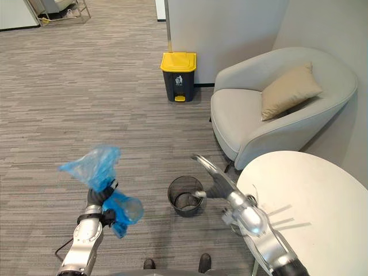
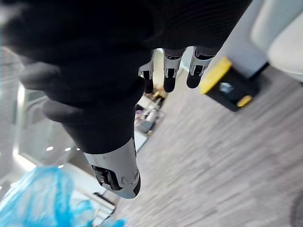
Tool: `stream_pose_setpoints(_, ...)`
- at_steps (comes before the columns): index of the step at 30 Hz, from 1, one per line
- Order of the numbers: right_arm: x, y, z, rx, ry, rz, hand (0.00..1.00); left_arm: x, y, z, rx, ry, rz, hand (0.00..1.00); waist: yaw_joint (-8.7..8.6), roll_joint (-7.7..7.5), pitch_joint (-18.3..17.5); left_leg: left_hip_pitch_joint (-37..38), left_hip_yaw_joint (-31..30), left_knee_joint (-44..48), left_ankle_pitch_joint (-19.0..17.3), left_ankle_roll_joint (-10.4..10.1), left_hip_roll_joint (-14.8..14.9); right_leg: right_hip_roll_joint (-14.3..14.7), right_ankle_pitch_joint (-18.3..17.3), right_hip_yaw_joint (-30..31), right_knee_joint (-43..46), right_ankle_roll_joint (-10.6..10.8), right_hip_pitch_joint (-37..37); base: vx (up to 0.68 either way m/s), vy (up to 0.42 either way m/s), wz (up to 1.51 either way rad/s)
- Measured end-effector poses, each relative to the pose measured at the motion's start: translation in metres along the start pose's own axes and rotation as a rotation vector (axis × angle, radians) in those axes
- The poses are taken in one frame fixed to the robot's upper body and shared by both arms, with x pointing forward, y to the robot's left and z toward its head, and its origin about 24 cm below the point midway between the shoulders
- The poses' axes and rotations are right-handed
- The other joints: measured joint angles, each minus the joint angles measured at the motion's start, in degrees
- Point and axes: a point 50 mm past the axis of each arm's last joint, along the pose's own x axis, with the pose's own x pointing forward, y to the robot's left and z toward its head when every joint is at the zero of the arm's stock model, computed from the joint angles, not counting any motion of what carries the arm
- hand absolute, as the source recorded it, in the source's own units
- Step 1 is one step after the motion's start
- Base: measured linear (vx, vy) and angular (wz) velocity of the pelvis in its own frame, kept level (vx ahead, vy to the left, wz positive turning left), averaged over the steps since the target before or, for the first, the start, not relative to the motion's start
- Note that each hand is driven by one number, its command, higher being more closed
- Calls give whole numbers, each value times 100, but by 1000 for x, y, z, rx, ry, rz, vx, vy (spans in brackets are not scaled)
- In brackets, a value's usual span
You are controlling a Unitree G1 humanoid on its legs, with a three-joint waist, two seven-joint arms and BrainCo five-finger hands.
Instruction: Gather rubbish on tea table into small bin, then transfer packed bag to large trash can.
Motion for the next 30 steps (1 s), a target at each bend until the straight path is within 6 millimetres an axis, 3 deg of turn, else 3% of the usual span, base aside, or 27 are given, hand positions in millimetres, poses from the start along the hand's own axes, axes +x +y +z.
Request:
stream_pose_setpoints(2,-24,4,-46,77,227,-22,0,-11,10,-23,1,101,5,100,-15,-1,-1,27,-52,0,-8,12,-35,-36,-9,-48,0,14,52,-13,38,10)
stream_pose_setpoints(5,-51,9,-83,170,434,-80,0,-24,23,-44,11,190,10,100,-65,0,-1,-8,-138,0,-36,56,-78,-53,-16,-147,-1,25,70,-16,33,19)
stream_pose_setpoints(8,-73,15,-107,229,584,-129,0,-45,39,-70,24,315,22,100,-138,21,1,-94,-194,4,-74,45,-128,-133,-46,-217,-1,18,74,-39,52,15)
stream_pose_setpoints(12,-87,27,-117,276,663,-166,0,-56,38,-84,10,387,-12,100,-203,60,87,-585,-564,423,-208,109,-205,-221,-90,-620,4,82,24,-33,48,50)
stream_pose_setpoints(14,-87,28,-117,279,667,-186,0,-57,35,-86,0,396,-27,100,-178,154,171,-935,-757,743,-277,172,-233,-267,-170,-935,166,127,-86,-46,56,78)
stream_pose_setpoints(16,-87,25,-118,275,670,-214,0,-54,31,-84,-8,387,-38,100,-145,240,268,-1173,-686,886,-392,360,-233,-377,-271,-1290,312,179,-148,-21,64,96)
stream_pose_setpoints(17,-87,24,-118,283,675,-242,0,-51,28,-82,-17,377,-42,100,-149,155,319,-1249,-304,913,-530,589,-213,-575,-331,-1510,320,242,-172,24,161,113)
stream_pose_setpoints(18,-88,23,-118,279,679,-267,0,-48,24,-80,-25,368,-47,100,-153,154,339,-1397,505,1341,-623,737,-63,-730,-338,-1715,410,245,-227,38,209,108)
stream_pose_setpoints(20,-82,19,-118,276,671,-291,0,-51,23,-82,-24,378,-51,100,-118,271,364,-1406,1159,1565,-667,774,122,-768,-414,-1901,577,336,-223,93,208,78)
stream_pose_setpoints(23,-69,20,-116,293,645,-300,0,-53,24,-83,-23,383,-50,100,-77,251,407,-1405,1056,1780,-779,686,21,-1018,-633,-2087,869,588,-74,95,154,52)
stream_pose_setpoints(24,-67,20,-115,298,641,-302,0,-53,24,-83,-23,383,-50,100,-71,175,455,-1412,1035,1879,-860,722,-42,-1136,-752,-2092,1059,641,-84,126,209,38)
stream_pose_setpoints(26,-60,25,-112,323,627,-306,0,-52,27,-82,-12,378,-51,100,-57,-53,569,-1418,984,2239,-1235,778,-280,-1751,-1285,-2034,2166,811,-290,138,217,37)
stream_pose_setpoints(27,-59,30,-112,337,628,-304,0,-53,30,-81,-3,374,-51,100,-68,-179,624,-1426,952,2367,-1379,786,-403,-1995,-1417,-1952,2632,702,-391,174,158,36)
stream_pose_setpoints(29,-55,32,-110,346,621,-299,0,-49,28,-75,10,344,-71,100,-105,-225,775,-1384,840,2620,-1629,891,-457,-2229,-1194,-1121,3994,121,-1028,178,128,28)
stream_pose_setpoints(30,-53,37,-109,360,618,-291,0,-47,28,-72,26,329,-88,100,-178,-95,887,-1315,664,2672,-1731,921,-416,-2072,-1403,-455,4703,243,-1482,217,100,38)
